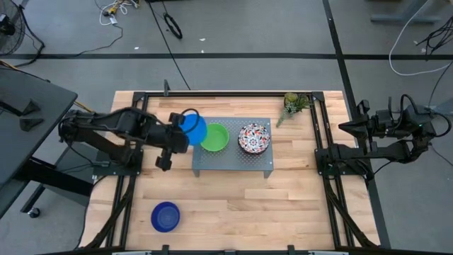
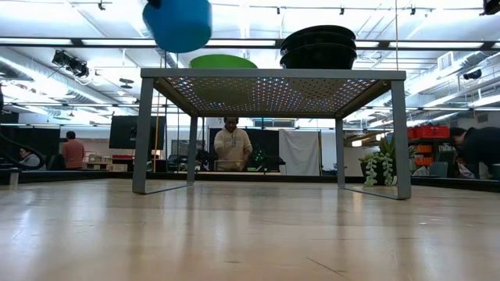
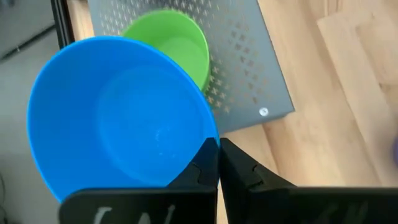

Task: Pick & Place Mini bowls
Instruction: Stack the light blue bowl on top of the other light green bowl on the shelf

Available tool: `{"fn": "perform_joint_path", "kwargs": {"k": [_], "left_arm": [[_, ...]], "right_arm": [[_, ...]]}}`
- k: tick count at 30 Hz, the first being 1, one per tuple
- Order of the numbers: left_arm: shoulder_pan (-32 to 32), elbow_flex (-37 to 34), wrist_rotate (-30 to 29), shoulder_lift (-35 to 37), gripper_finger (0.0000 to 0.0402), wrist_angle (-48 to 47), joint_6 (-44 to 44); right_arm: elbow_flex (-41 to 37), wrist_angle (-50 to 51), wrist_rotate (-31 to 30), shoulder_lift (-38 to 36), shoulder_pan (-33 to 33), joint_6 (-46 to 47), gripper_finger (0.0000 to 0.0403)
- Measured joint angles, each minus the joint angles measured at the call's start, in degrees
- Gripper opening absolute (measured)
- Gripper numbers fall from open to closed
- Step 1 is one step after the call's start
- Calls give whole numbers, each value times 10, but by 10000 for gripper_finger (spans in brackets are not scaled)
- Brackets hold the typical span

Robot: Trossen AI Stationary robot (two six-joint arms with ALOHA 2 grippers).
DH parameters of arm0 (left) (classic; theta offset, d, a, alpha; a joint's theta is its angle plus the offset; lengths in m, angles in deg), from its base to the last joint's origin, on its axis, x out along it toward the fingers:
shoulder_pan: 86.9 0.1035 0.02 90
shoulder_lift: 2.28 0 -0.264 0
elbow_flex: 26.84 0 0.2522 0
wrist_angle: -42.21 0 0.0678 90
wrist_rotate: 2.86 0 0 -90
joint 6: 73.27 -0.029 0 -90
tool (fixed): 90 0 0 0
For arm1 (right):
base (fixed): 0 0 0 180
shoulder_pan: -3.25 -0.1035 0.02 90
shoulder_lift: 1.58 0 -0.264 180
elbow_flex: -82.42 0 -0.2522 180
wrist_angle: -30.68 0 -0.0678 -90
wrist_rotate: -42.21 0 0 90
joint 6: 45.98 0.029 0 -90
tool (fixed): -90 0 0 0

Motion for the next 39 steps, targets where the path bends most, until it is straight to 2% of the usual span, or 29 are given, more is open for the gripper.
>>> {"fn": "perform_joint_path", "kwargs": {"k": [11,19,39], "left_arm": [[45,0,45,-17,3,73,-83],[68,0,47,-47,3,92,-116],[68,0,61,-102,6,104,-186]], "right_arm": [[0,0,0,0,0,0,23],[0,0,0,0,0,0,23],[0,0,0,0,0,0,23]]}}
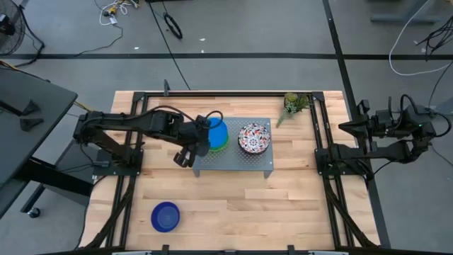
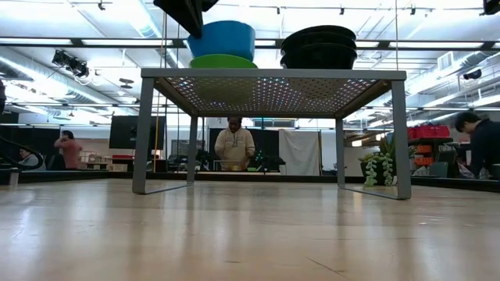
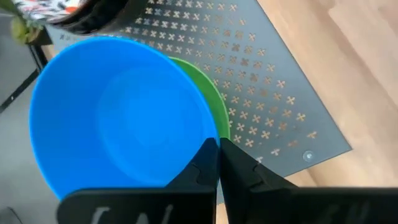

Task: Pick & Place Mini bowls
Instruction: Stack the light blue bowl on top of the other light green bowl on the shelf

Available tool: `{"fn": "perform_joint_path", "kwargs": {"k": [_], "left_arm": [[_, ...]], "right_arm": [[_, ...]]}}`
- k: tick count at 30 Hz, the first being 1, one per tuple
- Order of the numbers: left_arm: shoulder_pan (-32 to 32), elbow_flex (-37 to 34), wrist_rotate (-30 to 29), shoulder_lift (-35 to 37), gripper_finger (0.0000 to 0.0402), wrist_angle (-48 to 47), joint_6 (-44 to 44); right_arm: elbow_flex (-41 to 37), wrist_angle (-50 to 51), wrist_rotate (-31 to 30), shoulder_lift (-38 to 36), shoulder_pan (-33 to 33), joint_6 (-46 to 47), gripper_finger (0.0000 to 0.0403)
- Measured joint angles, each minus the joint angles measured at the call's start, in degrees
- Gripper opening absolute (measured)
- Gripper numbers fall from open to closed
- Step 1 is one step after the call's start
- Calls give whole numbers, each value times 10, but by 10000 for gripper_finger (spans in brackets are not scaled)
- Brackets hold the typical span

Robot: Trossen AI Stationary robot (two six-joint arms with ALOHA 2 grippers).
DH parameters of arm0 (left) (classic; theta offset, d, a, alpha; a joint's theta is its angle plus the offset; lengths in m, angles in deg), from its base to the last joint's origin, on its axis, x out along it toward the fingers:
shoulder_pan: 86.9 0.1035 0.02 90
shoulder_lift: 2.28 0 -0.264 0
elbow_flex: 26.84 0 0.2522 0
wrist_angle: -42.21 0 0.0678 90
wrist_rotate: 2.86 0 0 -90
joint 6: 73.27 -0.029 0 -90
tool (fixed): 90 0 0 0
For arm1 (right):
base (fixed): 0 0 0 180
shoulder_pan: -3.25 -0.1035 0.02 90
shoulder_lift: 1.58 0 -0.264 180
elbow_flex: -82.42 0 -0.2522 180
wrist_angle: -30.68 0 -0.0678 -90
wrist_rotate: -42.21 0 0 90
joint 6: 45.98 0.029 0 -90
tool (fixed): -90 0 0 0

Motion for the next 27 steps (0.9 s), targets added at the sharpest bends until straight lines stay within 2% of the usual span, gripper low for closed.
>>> {"fn": "perform_joint_path", "kwargs": {"k": [8,23,27], "left_arm": [[0,0,0,-12,5,5,-83],[0,0,-17,-14,15,-14,-100],[0,0,-17,-14,7,-20,-100]], "right_arm": [[0,0,0,0,0,0,23],[0,0,0,0,0,0,23],[0,0,0,0,0,0,23]]}}
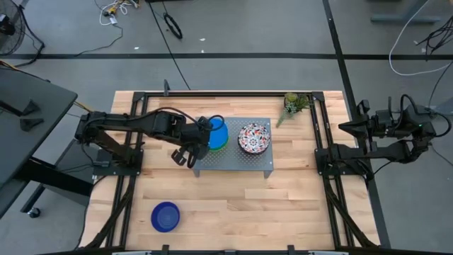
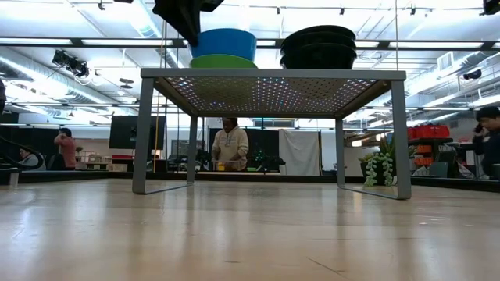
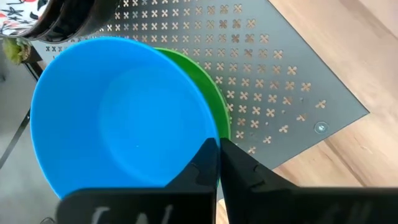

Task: Pick & Place Mini bowls
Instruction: Stack the light blue bowl on top of the other light green bowl on the shelf

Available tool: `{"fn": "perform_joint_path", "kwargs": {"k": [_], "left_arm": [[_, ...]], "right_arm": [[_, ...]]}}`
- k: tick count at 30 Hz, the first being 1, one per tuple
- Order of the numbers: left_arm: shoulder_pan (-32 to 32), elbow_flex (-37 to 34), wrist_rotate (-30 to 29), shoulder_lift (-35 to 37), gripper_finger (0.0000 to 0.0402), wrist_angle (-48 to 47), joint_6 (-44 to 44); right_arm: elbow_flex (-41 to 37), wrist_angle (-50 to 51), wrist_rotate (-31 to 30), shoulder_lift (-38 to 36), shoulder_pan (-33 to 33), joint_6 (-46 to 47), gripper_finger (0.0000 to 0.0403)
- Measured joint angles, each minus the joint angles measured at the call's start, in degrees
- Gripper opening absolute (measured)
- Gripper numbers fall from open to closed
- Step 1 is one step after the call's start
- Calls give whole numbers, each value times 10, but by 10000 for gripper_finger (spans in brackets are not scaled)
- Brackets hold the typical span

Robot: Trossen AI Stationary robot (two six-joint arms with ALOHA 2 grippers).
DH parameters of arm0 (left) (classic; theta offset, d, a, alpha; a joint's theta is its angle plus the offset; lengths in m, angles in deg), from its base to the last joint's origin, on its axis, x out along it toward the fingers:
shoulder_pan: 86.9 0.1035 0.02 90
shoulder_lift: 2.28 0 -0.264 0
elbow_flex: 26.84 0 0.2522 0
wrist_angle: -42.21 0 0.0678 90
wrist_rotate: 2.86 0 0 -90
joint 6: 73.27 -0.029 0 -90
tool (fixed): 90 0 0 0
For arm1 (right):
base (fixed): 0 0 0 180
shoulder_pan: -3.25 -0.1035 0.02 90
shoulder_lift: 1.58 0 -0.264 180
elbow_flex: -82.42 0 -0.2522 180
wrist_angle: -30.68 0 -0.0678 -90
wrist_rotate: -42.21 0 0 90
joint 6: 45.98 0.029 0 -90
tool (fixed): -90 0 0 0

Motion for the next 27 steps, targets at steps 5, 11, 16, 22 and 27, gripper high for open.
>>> {"fn": "perform_joint_path", "kwargs": {"k": [5,11,16,22,27], "left_arm": [[0,0,0,0,10,2,0],[0,0,-19,0,26,3,-2],[0,0,-39,0,25,5,-6],[0,0,-19,0,25,12,-19],[0,0,0,1,25,11,-16]], "right_arm": [[0,0,0,0,0,0,23],[0,0,0,0,0,0,23],[0,0,0,0,0,0,23],[0,0,0,0,0,0,23],[0,0,0,0,0,0,23]]}}
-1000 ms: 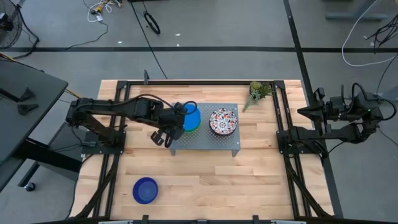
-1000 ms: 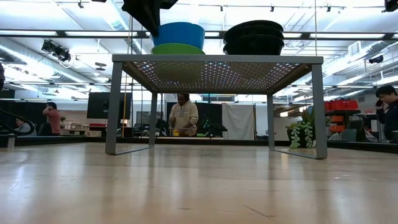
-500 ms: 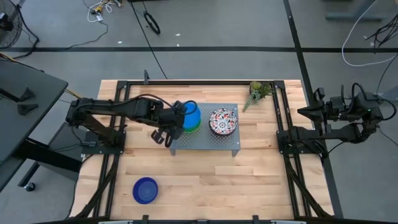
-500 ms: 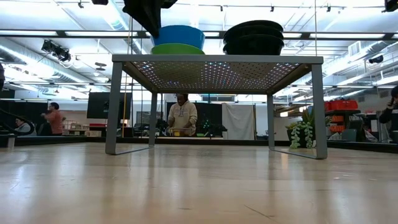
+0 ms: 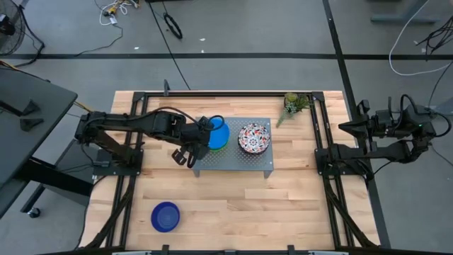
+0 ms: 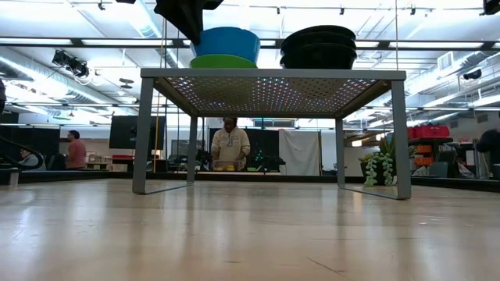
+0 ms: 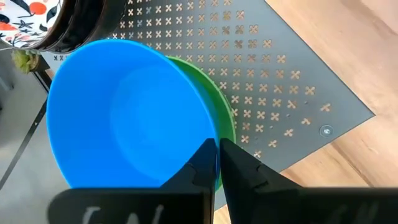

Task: Pick & Place Mini bowls
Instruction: Stack the light blue bowl on top of the other light green bowl on the shelf

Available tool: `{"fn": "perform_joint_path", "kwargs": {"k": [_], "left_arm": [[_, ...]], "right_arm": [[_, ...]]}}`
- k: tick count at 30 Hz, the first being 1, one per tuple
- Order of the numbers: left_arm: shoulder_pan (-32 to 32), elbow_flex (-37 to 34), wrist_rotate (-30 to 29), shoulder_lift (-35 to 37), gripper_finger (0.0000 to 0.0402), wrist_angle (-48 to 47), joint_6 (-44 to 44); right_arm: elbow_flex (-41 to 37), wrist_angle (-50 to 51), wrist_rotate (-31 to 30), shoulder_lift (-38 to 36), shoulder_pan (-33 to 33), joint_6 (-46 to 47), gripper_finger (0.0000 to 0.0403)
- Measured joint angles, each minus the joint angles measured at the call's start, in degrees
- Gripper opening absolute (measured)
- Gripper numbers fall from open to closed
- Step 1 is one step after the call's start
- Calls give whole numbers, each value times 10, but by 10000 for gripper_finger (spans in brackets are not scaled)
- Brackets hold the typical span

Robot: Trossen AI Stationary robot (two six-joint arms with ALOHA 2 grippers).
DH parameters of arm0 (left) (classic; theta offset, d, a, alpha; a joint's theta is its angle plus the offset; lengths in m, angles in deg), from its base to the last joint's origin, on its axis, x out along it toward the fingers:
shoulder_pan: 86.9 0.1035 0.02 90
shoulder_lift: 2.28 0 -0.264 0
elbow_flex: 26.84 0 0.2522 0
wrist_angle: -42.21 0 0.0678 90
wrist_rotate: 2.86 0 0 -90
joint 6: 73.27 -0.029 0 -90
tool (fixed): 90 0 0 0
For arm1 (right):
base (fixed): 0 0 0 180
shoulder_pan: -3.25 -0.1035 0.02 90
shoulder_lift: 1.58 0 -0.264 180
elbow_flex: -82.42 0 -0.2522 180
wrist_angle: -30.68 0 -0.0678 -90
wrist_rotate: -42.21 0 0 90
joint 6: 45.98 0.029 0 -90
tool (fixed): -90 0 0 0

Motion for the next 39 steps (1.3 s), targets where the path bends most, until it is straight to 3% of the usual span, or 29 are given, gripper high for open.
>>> {"fn": "perform_joint_path", "kwargs": {"k": [9,23,39], "left_arm": [[0,0,-4,0,29,0,2],[0,0,-38,0,104,0,5],[-1,1,-34,10,108,-14,48]], "right_arm": [[0,0,0,0,0,0,23],[0,0,0,0,0,0,23],[0,0,0,0,0,0,23]]}}
